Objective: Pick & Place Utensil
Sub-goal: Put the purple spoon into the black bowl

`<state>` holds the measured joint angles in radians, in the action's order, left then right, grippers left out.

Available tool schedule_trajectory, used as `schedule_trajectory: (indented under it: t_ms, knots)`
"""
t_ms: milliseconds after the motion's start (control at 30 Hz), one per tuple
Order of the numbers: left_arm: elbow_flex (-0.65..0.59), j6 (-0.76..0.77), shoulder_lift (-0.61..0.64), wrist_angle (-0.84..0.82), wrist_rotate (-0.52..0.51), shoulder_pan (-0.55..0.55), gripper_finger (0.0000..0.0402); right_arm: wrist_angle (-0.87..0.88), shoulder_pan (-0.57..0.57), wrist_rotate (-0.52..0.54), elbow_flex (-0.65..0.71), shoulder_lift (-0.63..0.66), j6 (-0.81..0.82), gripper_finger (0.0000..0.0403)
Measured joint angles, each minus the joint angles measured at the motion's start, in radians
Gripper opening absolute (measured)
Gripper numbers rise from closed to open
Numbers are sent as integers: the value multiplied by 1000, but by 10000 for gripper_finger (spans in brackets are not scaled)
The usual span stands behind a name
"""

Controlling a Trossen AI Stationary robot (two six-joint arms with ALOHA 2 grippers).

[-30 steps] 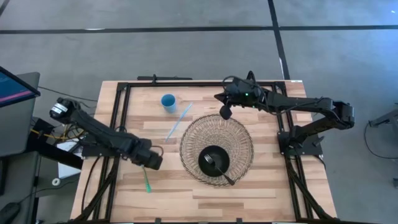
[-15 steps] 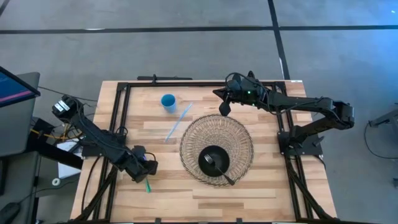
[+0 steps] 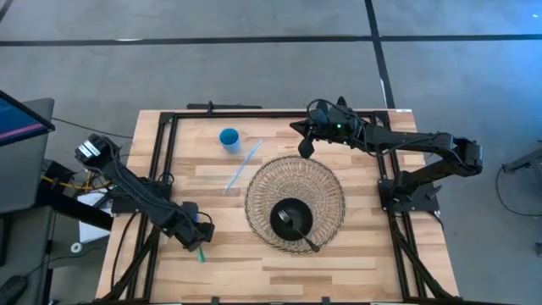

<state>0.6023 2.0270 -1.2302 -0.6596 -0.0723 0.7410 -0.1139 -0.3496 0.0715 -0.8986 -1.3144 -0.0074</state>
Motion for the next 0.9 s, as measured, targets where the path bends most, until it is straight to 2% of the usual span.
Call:
schedule_trajectory:
  t_ms: [233,333,467,533,633,767,900]
  knots:
    - [4,-31,-36,5,-5,0,103,0,0,0,0,0,0,1]
    - [3,-65,-34,1,-6,0,77,0,0,0,0,0,0,1]
    - [0,-84,-11,-4,-22,2,22,0,0,0,0,0,9,1]
    - [-3,-85,4,16,-65,-2,13,0,0,0,0,0,20,1]
    - [-3,-84,33,39,-122,-18,20,0,0,0,0,0,38,1]
    - [-3,-161,78,162,-162,-76,22,0,4,0,0,0,46,1]
    - [-2,-304,117,387,-138,-167,15,-3,18,0,0,0,46,1]
